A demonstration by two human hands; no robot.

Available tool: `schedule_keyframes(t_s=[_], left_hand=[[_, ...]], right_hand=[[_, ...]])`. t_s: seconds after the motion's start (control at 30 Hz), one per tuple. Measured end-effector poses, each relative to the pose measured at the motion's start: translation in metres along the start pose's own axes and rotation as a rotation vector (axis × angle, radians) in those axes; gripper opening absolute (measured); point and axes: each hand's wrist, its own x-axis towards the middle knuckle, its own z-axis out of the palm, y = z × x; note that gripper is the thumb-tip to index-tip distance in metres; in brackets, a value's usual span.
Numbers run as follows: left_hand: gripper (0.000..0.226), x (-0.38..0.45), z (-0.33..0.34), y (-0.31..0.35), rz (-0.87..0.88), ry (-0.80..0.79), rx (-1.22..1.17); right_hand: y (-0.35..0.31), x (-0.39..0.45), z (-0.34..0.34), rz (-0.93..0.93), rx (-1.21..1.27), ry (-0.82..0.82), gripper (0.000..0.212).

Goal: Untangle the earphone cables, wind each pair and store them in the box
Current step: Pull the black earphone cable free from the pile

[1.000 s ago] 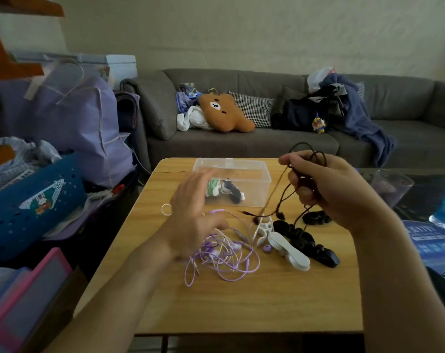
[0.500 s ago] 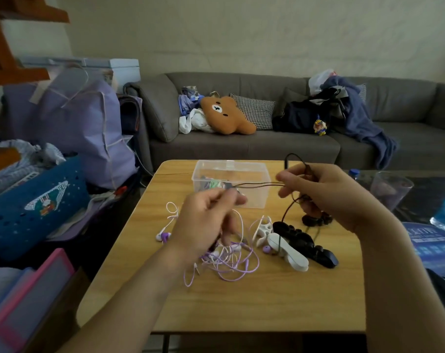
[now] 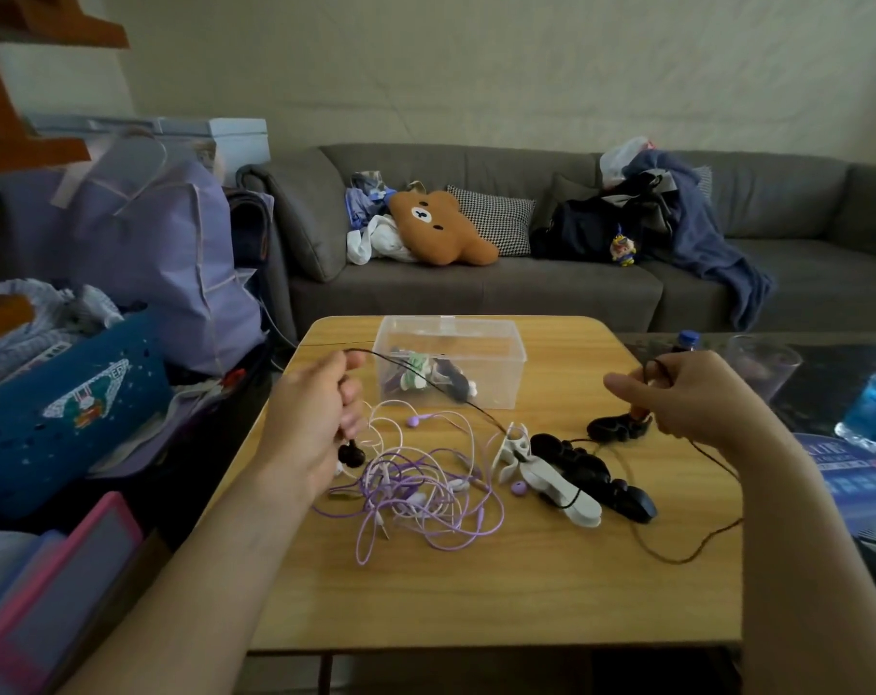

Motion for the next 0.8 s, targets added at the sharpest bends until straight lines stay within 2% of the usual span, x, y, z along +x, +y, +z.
schedule_keyframes(t_s=[0.1,0.17,0.3,0.37,0.4,0.43,0.47,0.53,0.57,0.6,0.7,0.8], left_hand=[[0.022,0.007,-0.008,0.002,0.043,0.181,0.064],[0.019,0.009,-0.010,0.001,0.083,0.172,0.258],[0.017,0.003,-0.004,-0.009,0.155,0.084,0.667],[0.016,-0.008,0.006,-0.012,0.340,0.138,0.769],[0.016,-0.016,0.013,-0.012,0.442,0.111,0.717],[0.024,-0.023,0.020,-0.012,0.484,0.016,0.598],[0.030,-0.032,0.029,-0.011,0.460,-0.146,0.443],[0.037,-0.049,0.042,-0.010,0.297,-0.485,0.163],[0.039,-0.055,0.046,-0.009,0.215,-0.584,0.066],[0.042,-0.059,0.048,-0.008,0.148,-0.616,0.011],[0.037,-0.059,0.049,-0.007,0.024,-0.566,-0.055],[0.031,-0.052,0.042,-0.002,-0.110,-0.565,-0.081]], right_hand=[[-0.007,-0.008,-0.005,0.046,0.090,-0.029,0.043],[-0.017,-0.016,-0.010,0.030,0.276,-0.104,0.043],[-0.044,-0.030,-0.010,-0.113,0.621,-0.364,0.040],[-0.057,-0.035,-0.003,-0.203,0.738,-0.464,0.033],[-0.064,-0.037,0.001,-0.241,0.785,-0.500,0.031],[-0.070,-0.039,0.007,-0.267,0.832,-0.528,0.029],[-0.075,-0.039,0.014,-0.283,0.882,-0.546,0.027],[-0.082,-0.038,0.030,-0.300,0.985,-0.523,0.022],[-0.084,-0.036,0.038,-0.294,1.029,-0.476,0.018],[-0.085,-0.033,0.045,-0.280,1.067,-0.414,0.014],[-0.081,-0.024,0.055,-0.231,1.150,-0.264,0.006],[-0.073,-0.019,0.053,-0.198,1.203,-0.169,0.010]])
